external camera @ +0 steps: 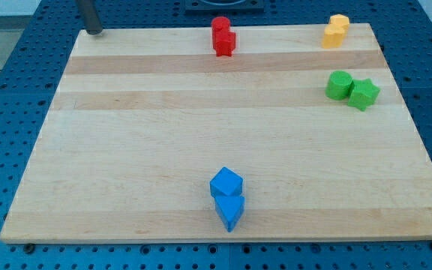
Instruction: Push the red star to the bottom left of the red circle
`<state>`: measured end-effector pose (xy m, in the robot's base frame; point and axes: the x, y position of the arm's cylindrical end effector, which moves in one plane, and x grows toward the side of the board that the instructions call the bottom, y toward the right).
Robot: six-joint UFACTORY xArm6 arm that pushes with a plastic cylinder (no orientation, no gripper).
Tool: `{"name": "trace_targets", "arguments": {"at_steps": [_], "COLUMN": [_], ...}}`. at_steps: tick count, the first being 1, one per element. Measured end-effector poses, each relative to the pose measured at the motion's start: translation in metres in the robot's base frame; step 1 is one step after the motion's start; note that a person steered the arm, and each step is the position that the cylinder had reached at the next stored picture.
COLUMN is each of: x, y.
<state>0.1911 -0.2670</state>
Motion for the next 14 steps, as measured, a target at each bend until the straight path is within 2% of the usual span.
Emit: {"name": "trace_targets", "arguments": {"at_steps": [2, 4, 5, 6, 7, 8, 9, 10, 12, 14], "x": [0.028, 0.030, 0.047, 0.087, 0.145, 0.166, 0.146, 0.113, 0.088, 0.066], "y": [0.007, 0.007, 0.016, 0.058, 0.127, 0.219, 0.295, 0.313, 0.342, 0.344]}}
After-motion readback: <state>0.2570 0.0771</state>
